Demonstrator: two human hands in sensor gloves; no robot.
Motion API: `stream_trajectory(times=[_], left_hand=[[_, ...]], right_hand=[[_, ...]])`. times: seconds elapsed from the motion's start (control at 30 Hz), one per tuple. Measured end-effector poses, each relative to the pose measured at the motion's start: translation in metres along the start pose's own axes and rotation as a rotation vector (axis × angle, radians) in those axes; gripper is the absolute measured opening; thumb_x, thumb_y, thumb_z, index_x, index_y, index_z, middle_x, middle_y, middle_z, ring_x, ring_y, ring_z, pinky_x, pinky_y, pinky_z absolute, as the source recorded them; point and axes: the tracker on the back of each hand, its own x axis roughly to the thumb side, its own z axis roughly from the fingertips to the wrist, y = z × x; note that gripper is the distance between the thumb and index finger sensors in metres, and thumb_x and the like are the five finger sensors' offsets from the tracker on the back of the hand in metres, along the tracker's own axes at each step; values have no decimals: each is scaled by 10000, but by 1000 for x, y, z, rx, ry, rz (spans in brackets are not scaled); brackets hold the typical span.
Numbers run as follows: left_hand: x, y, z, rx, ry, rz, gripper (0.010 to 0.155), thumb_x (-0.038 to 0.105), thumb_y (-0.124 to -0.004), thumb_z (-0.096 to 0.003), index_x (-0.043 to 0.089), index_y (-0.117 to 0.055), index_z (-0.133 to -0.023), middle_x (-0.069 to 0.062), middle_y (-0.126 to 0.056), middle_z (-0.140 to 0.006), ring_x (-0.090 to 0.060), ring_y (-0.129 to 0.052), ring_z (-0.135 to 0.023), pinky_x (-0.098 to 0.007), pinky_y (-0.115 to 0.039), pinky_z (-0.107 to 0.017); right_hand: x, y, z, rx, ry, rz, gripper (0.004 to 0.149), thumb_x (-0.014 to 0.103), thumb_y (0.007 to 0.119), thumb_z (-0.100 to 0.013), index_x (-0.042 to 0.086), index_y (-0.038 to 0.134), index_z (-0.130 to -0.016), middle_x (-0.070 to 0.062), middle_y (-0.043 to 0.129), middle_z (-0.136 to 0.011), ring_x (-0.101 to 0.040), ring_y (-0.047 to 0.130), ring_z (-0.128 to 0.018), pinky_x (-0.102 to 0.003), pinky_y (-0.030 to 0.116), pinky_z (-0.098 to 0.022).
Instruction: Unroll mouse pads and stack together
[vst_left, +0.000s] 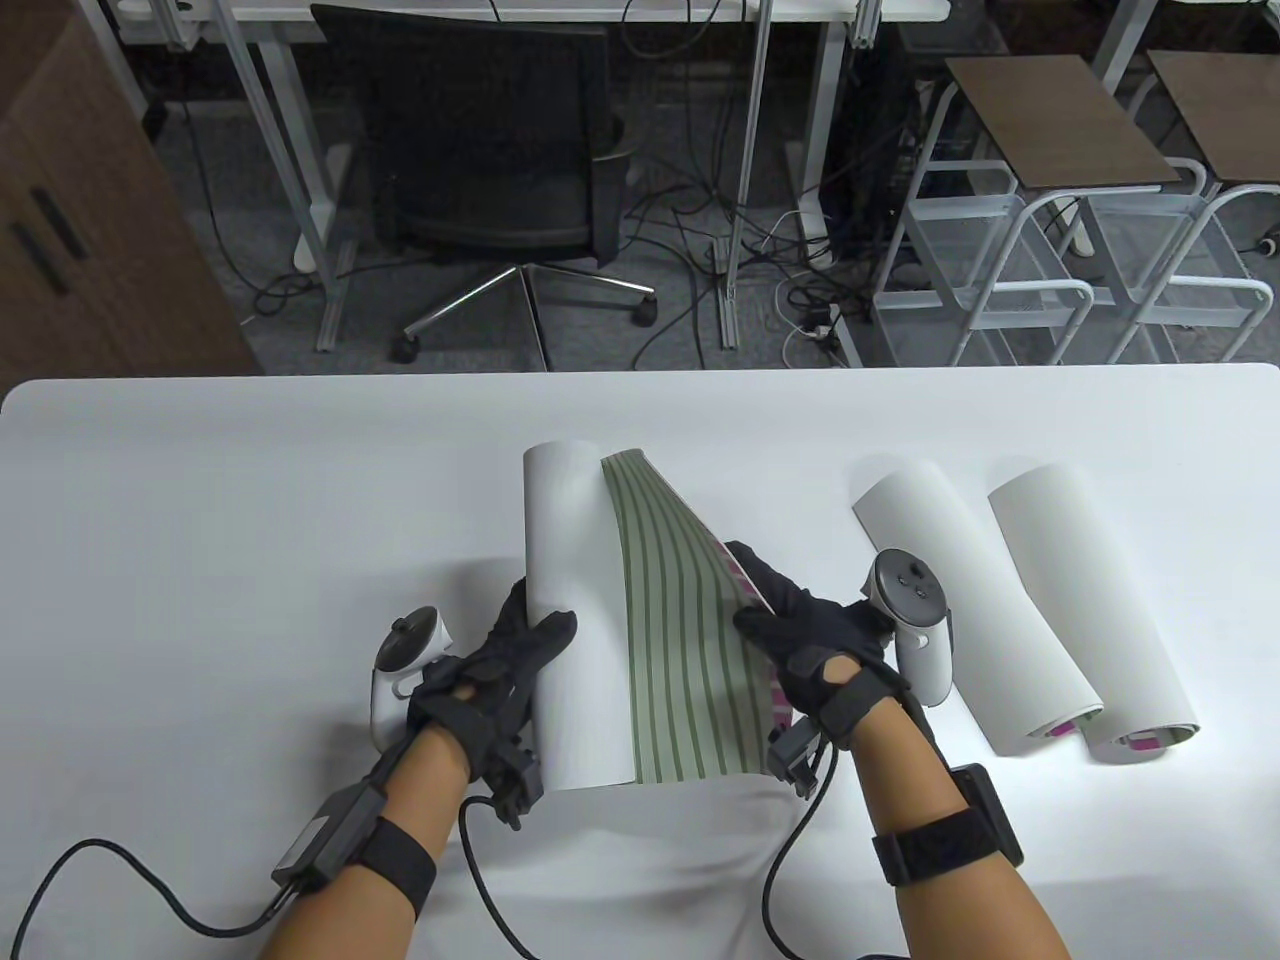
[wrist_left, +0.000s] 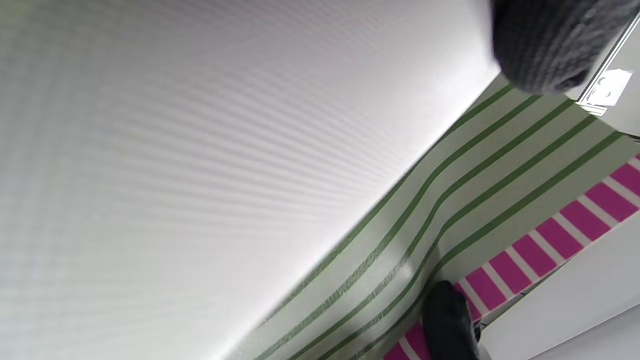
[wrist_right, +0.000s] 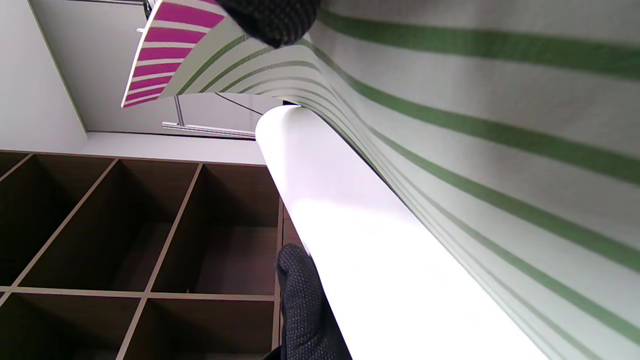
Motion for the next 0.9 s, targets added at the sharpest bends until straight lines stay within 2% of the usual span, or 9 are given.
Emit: stream_trajectory(times=[0.27, 0.33, 0.4, 0.53, 0.6, 0.7, 0.9], left_hand=[[7, 12, 6, 67, -29, -16, 899, 522, -812, -544, 316, -142, -1107, -84, -442, -1119, -342, -741, -1006, -547, -678, -674], [7, 14, 7, 49, -23, -6, 883, 499, -802, -552, 318, -141, -1109, -95, -426, -1128, -365, -723, -1017, -562, -668, -677], [6, 14, 8, 36, -27, -2, 891, 539, -787, -557, 321, -124, -1110, -103, -393, -1139, -378, -684, -1040, -579, -651, -682], [4, 9, 9, -3, 12, -17, 1024, 703, -777, -525, 303, -22, -1090, -110, -276, -1153, -412, -575, -1082, -618, -588, -705], [3, 8, 8, 28, 26, -45, 1069, 731, -791, -499, 302, -2, -1078, -99, -233, -1151, -402, -570, -1082, -618, -581, -708], [1, 8, 8, 85, 39, -70, 1073, 706, -821, -488, 299, -23, -1078, -85, -273, -1137, -374, -624, -1054, -590, -615, -698], [2, 18, 12, 199, 54, -104, 939, 559, -828, -529, 327, -116, -1096, -91, -358, -1118, -355, -685, -1017, -560, -648, -684]], right_hand=[[3, -9, 4, -16, -23, -45, 576, 161, 747, -460, 294, 559, -988, -182, 667, -921, -443, 968, -600, -481, 864, -387], [3, -9, 3, -12, -22, -39, 577, 161, 746, -461, 292, 556, -989, -182, 666, -922, -443, 968, -601, -481, 864, -387], [3, -6, 3, -13, -25, -30, 577, 161, 746, -460, 293, 556, -989, -184, 664, -922, -445, 965, -603, -482, 862, -389], [5, 1, 3, 4, -31, -10, 578, 164, 745, -462, 289, 548, -992, -182, 661, -924, -446, 962, -607, -483, 860, -393], [7, 5, 3, 10, -37, -5, 579, 164, 745, -461, 288, 547, -992, -182, 656, -925, -448, 961, -607, -485, 860, -393], [11, 8, 4, 14, -53, 17, 579, 165, 745, -461, 286, 548, -992, -183, 658, -924, -449, 961, -606, -484, 860, -393], [15, 0, 8, -2, -70, -15, 576, 161, 745, -461, 281, 556, -991, -186, 667, -918, -444, 969, -592, -479, 865, -384]])
